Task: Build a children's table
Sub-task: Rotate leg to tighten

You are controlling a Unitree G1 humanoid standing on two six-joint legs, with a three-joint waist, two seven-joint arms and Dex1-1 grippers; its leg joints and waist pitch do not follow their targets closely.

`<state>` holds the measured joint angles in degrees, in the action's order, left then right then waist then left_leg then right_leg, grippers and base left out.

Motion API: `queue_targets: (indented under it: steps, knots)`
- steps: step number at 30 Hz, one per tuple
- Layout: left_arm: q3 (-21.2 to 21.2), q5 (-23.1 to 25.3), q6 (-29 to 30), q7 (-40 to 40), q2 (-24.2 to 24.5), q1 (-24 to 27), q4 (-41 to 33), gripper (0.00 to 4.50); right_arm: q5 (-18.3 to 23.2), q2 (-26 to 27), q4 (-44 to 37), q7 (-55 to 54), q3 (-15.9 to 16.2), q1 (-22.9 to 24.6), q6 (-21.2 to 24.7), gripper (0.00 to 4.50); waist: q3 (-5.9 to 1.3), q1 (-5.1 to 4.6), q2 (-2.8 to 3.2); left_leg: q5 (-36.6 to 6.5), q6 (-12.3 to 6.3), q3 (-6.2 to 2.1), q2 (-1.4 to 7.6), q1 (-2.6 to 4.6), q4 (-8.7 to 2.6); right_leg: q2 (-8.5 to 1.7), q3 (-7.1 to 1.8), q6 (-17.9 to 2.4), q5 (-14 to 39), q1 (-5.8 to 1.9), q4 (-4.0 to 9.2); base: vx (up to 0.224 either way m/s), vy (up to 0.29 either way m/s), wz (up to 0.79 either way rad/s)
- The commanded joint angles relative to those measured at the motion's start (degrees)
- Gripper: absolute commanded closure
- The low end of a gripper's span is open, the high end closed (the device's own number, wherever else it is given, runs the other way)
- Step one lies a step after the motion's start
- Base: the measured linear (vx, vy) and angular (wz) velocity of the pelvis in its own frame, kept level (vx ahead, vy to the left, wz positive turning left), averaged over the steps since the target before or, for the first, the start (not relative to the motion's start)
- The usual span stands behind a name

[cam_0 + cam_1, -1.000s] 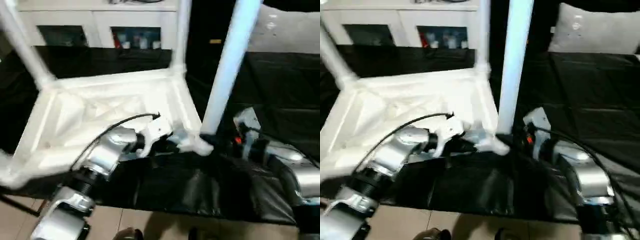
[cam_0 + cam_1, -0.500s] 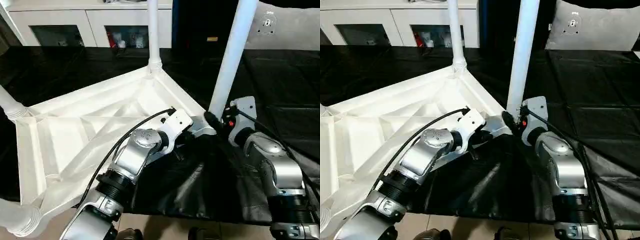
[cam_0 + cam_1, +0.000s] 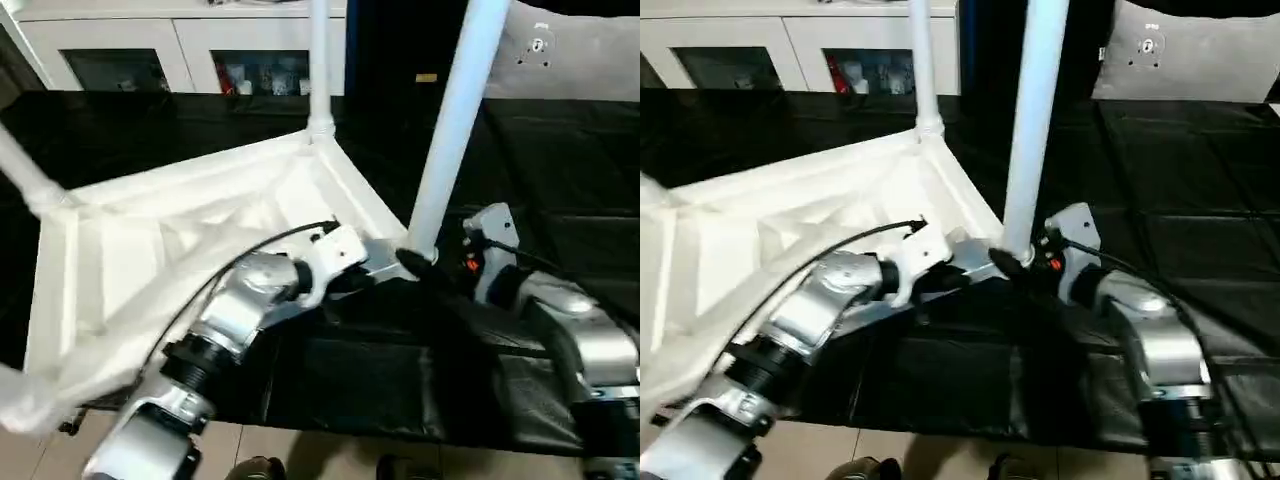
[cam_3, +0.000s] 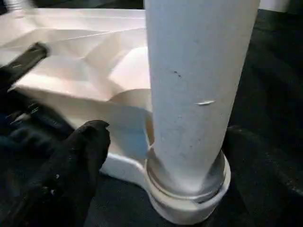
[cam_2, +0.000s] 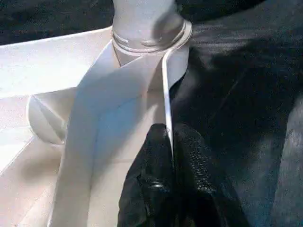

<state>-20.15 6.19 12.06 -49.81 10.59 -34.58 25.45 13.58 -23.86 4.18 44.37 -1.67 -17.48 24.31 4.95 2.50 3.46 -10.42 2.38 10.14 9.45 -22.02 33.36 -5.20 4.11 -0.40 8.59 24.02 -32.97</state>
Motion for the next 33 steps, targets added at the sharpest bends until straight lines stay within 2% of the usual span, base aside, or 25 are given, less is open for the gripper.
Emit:
queue_targets:
  steps: [1, 2, 5, 7, 9, 10, 13, 17, 20, 32, 33]
  knots:
    - [-1.50, -0.06, -3.48, -3.50, 2.00, -0.92, 1.69, 4.50, 1.43, -2.37, -0.37, 4.59, 1.07, 0.11, -1.09, 0.02, -3.84, 0.45, -1.05, -11.54, -6.58, -1.17, 3.12, 0.39, -3.80, -3.41, -2.35, -12.40, 16.46, -3.44, 4.14, 0.000, 0.000, 0.00]
    - [-1.64, -0.65, -5.57, -5.30, 2.64, -0.78, 1.93, 4.50, 1.60, -3.58, -0.22, 6.30, 1.26, 0.11, -1.61, 0.02, -3.88, 0.51, -1.34, -11.50, -6.86, -1.13, 3.09, 0.37, -3.73, -3.44, -2.32, -12.43, 16.39, -3.51, 4.18, 0.000, 0.000, 0.00]
    - [-2.21, -2.72, -9.34, -12.04, 4.77, 0.09, 1.64, 4.50, 2.38, -6.70, 0.16, 12.32, 1.78, 0.30, -3.75, 0.02, -3.89, 0.88, -1.16, -10.59, -7.40, -1.01, 3.34, 0.50, -3.65, -3.56, -2.48, -13.25, 15.10, -3.36, 3.83, 0.000, 0.000, 0.00]
    - [-2.91, -3.12, -10.45, -15.07, 6.06, 0.48, 1.36, 4.50, 2.99, -8.17, 0.13, 15.84, 2.41, 0.67, -4.58, 0.02, -3.92, 1.39, -1.27, -10.53, -7.75, -1.00, 3.48, 0.57, -3.59, -3.67, -2.40, -13.72, 15.16, -3.40, 3.67, 0.000, 0.000, 0.00]
    - [-3.19, -3.19, -10.84, -16.13, 6.54, 0.59, 1.32, 4.50, 3.22, -8.77, 0.14, 17.27, 2.74, 0.85, -5.02, 0.02, -3.88, 1.69, -1.10, -10.22, -7.70, -0.90, 3.66, 0.73, -3.61, -3.54, -2.46, -14.07, 14.96, -3.20, 3.59, 0.000, 0.000, 0.00]
    - [-3.39, -3.43, -11.58, -17.38, 7.03, 0.64, 1.52, 4.50, 3.60, -9.34, 0.11, 19.08, 3.12, 1.04, -5.64, 0.18, -3.84, 1.99, -1.09, -10.32, -7.44, -0.87, 3.77, 0.80, -3.64, -3.58, -2.53, -14.13, 15.04, -3.11, 3.60, 0.000, 0.000, 0.00]
    - [-3.72, -3.66, -13.01, -19.17, 7.89, 0.73, 1.96, 4.50, 4.65, -9.99, -0.12, 21.83, 3.71, 1.23, -5.57, 0.35, -4.02, 2.63, -0.93, -10.98, -6.84, -0.91, 3.85, 0.92, -3.63, -3.68, -2.57, -14.13, 15.47, -3.22, 3.47, 0.000, 0.000, 0.00]
    - [-3.97, -3.92, -14.70, -20.80, 8.61, 0.53, 2.94, 4.50, 6.07, -10.77, -0.46, 24.75, 4.69, 1.44, -4.72, 0.64, -3.94, 2.63, -1.26, -11.20, -6.73, -0.94, 3.72, 0.66, -3.64, -3.73, -2.51, -13.88, 15.90, -3.38, 3.49, 0.000, 0.000, 0.00]
    - [-3.87, -4.19, -15.40, -21.82, 8.90, 0.11, 3.41, 4.50, 5.89, -11.53, -0.19, 26.68, 5.67, 1.82, -4.90, 0.93, -3.95, 2.70, -1.25, -10.82, -6.62, -0.95, 3.68, 0.62, -3.62, -3.77, -2.50, -13.59, 16.70, -3.36, 3.54, 0.000, 0.000, 0.00]
    - [-3.59, -4.01, -17.34, -22.28, 8.90, -0.70, 5.59, 4.50, 5.06, -11.39, 2.15, 27.69, 6.24, 0.81, -7.06, 1.87, -4.19, 2.81, -1.24, -9.87, -6.74, -0.90, 3.63, 0.67, -3.41, -3.66, -2.39, -14.01, 15.69, -3.37, 3.39, 0.000, 0.000, 0.00]
    - [-3.56, -4.01, -17.47, -22.22, 8.81, -0.74, 5.79, 4.50, 4.98, -11.37, 2.17, 27.90, 6.37, 0.79, -7.08, 1.98, -4.17, 2.79, -1.41, -9.82, -6.81, -0.87, 3.66, 0.67, -3.40, -3.66, -2.41, -14.01, 15.55, -3.38, 3.37, 0.000, 0.000, 0.00]
